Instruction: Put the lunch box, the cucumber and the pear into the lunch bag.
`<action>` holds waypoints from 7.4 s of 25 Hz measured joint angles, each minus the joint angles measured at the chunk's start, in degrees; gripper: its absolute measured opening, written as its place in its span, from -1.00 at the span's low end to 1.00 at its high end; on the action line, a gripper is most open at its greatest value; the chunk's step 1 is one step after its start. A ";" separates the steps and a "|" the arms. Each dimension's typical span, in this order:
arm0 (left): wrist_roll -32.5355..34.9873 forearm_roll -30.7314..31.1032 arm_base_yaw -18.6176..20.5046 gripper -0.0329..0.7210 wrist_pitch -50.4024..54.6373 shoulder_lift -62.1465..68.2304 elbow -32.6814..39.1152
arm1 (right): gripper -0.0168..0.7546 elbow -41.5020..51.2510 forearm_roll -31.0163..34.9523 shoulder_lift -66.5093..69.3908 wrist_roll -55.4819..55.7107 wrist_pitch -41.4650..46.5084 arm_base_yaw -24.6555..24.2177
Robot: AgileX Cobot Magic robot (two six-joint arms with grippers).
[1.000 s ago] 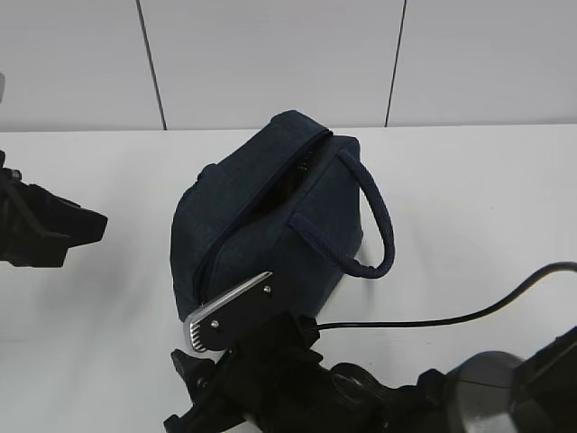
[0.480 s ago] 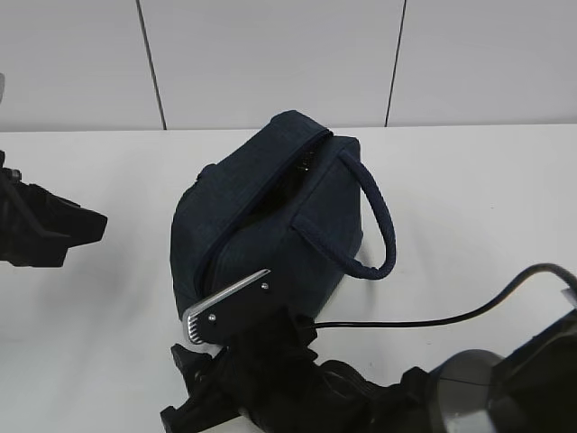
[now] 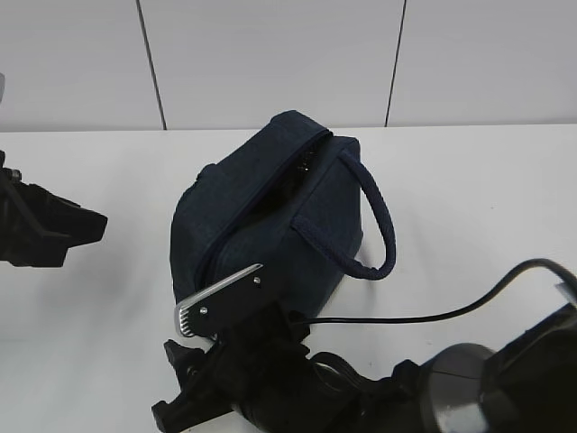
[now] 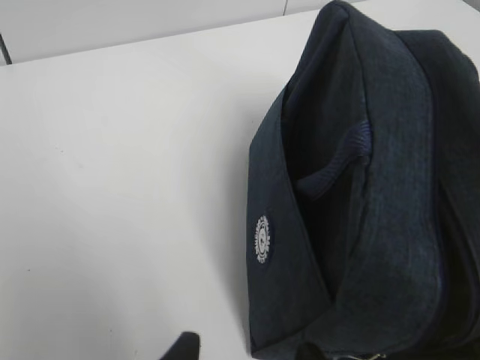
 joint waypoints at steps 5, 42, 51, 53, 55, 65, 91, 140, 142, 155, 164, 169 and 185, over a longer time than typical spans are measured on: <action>0.00 0.00 0.00 -0.27 0.00 0.00 0.00 | 0.17 0.00 1.02 0.00 -1.57 0.73 0.00; 0.00 0.00 0.00 -0.27 0.00 0.00 0.00 | -0.96 0.00 7.95 -7.00 -13.75 10.04 0.00; 0.00 0.00 0.00 -0.27 0.00 0.00 0.00 | -0.96 0.00 15.75 -12.57 -24.73 14.52 0.00; 0.00 0.00 0.00 -0.27 0.00 0.00 0.00 | -0.96 0.00 19.18 -13.61 -28.69 15.48 0.00; 0.00 0.00 0.00 -0.27 0.00 0.00 0.00 | -0.96 0.00 21.37 -14.16 -30.96 17.18 0.00; 0.00 0.00 0.00 -0.27 0.00 0.00 0.00 | -0.96 0.00 26.31 -14.76 -35.30 21.52 0.00; 0.80 0.06 0.00 -0.27 3.17 5.58 0.00 | -0.96 -5.74 27.56 -18.58 -43.50 21.79 0.00; 68.15 -36.87 1.05 -0.34 12.61 26.40 -3.19 | -0.96 -6.10 27.97 -18.58 -43.64 21.30 0.00; 68.15 -36.87 1.05 -0.61 13.48 27.15 -3.35 | -0.96 -6.10 27.97 -18.58 -43.64 21.22 0.00; 68.15 -36.93 1.05 -0.88 13.77 27.53 -3.36 | -0.96 -7.69 30.08 -20.50 -44.01 18.97 0.00; 68.15 -37.04 1.05 -0.89 13.60 27.53 -3.41 | -0.96 -12.00 42.71 -21.47 -48.36 23.00 -7.15; 68.15 -37.21 1.05 -0.89 13.60 27.53 -3.47 | -0.96 -13.72 43.85 -22.07 -48.36 29.94 -13.03; 68.15 -36.68 1.05 -0.89 13.42 27.53 -3.47 | -0.96 -19.20 44.90 -22.25 -48.40 37.65 -17.43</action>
